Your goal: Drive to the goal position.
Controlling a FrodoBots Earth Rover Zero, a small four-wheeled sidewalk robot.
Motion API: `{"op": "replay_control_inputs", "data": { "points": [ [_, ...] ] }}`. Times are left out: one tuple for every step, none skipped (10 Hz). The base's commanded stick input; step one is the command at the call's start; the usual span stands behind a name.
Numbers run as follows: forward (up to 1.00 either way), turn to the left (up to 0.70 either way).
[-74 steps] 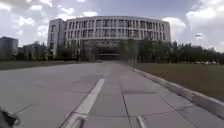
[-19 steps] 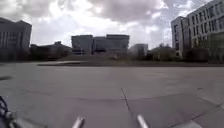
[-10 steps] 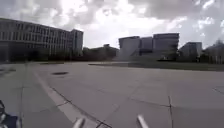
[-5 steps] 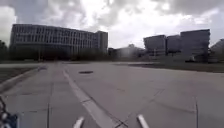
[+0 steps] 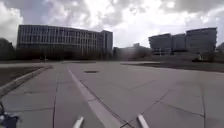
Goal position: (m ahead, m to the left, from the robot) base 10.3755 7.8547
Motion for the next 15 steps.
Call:
{"op": "replay_control_inputs", "data": {
  "points": [
    [0.0,0.0],
    [0.0,0.0],
    [0.0,0.33],
    [0.0,0.67],
    [0.0,0.7],
    [0.0,0.7],
    [0.0,0.7],
    [0.0,0.57],
    [0.0,0.25],
    [0.0,0.02],
    [0.0,0.0],
    [0.0,0.0],
    [0.0,0.01],
    [0.0,0.37],
    [0.0,0.65]
  ]
}}
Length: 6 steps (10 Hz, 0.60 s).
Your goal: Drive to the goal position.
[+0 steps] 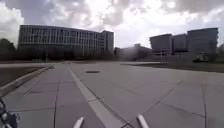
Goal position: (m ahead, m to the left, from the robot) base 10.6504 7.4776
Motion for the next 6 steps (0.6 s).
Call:
{"op": "replay_control_inputs", "data": {
  "points": [
    [0.0,0.7],
    [0.0,0.7],
    [0.0,0.7],
    [0.0,0.7],
    [0.0,0.7],
    [0.0,0.7]
  ]
}}
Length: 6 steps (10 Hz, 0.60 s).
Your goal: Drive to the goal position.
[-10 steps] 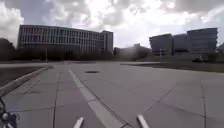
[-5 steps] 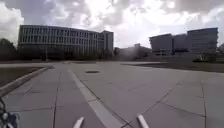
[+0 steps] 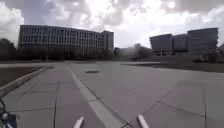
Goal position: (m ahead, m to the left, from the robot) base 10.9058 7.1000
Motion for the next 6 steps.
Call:
{"op": "replay_control_inputs", "data": {
  "points": [
    [0.0,0.7],
    [0.0,0.7],
    [0.0,0.7],
    [0.0,0.7],
    [0.0,0.7],
    [0.0,0.7]
  ]
}}
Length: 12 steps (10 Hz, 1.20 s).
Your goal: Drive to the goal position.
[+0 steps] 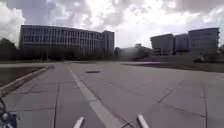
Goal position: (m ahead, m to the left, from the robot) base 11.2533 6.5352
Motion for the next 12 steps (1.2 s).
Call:
{"op": "replay_control_inputs", "data": {
  "points": [
    [0.0,0.7],
    [0.0,0.7],
    [0.0,0.7],
    [0.0,0.7],
    [0.0,0.07],
    [0.0,0.0],
    [0.0,0.0],
    [0.0,0.0],
    [0.0,0.0],
    [0.0,0.0],
    [0.0,0.0],
    [0.0,0.0]
  ]
}}
